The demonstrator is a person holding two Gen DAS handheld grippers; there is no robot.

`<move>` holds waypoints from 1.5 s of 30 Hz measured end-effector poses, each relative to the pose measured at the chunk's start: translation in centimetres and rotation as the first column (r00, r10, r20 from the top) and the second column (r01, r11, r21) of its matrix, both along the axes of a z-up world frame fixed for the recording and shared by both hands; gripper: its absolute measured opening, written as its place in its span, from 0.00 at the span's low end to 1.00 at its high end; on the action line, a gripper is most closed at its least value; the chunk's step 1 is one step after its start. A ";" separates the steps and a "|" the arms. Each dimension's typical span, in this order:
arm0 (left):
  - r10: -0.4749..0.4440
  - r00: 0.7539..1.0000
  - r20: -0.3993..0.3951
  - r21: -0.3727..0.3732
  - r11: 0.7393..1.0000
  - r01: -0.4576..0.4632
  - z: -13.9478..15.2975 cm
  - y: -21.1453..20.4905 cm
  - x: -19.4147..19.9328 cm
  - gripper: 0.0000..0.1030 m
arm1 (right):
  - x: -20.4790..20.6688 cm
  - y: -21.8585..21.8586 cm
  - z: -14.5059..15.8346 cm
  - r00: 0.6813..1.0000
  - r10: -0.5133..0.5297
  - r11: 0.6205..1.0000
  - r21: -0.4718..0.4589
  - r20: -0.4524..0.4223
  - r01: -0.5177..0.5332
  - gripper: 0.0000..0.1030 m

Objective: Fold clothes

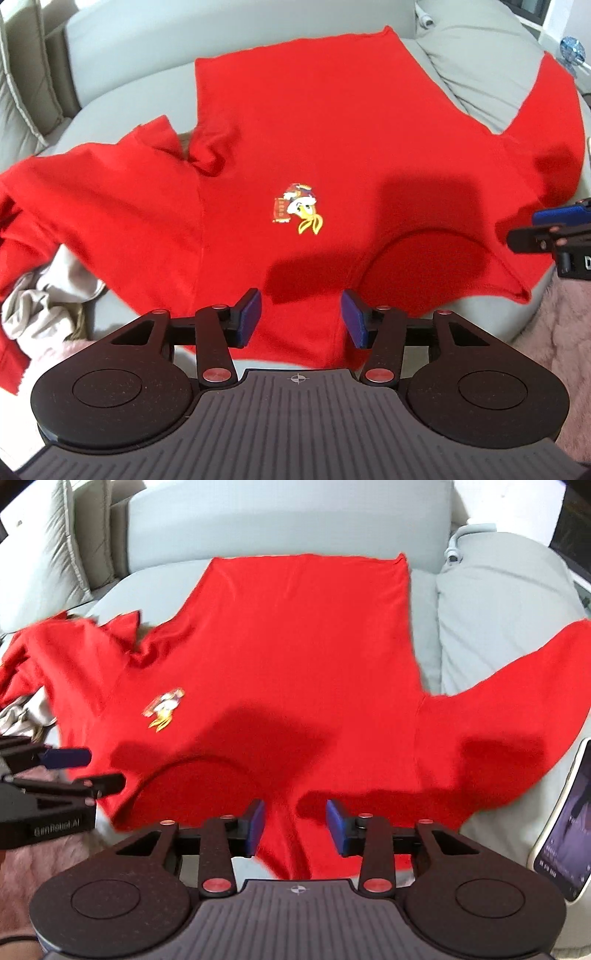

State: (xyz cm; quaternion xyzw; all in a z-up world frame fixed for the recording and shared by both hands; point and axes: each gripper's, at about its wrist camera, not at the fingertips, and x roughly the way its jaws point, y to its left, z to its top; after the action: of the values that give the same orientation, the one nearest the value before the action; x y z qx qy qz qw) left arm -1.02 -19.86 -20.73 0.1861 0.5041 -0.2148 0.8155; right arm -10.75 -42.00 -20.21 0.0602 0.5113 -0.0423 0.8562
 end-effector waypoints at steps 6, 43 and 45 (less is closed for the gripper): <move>-0.022 0.999 -0.028 0.013 1.000 0.023 -1.4 0.0 -0.5 0.59 | -0.5 0.0 -2.2 0.998 -0.009 1.000 0.021 -0.068 0.010 0.28; 0.188 0.977 -0.100 -0.082 0.977 -0.196 2.6 3.9 1.3 0.60 | -1.9 -13.1 4.8 0.964 -0.224 0.964 0.181 0.143 0.197 0.39; 0.198 0.975 -0.104 -0.068 0.976 -0.206 2.4 3.6 1.8 0.60 | -1.4 -15.7 5.2 0.950 -0.265 0.957 0.171 0.168 0.236 0.39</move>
State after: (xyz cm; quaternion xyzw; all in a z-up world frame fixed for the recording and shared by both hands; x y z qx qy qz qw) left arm 0.81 -16.22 -18.36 0.0911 0.5504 -0.1590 0.8145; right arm -12.19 -57.68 -15.05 0.1921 0.4177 -0.1067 0.8816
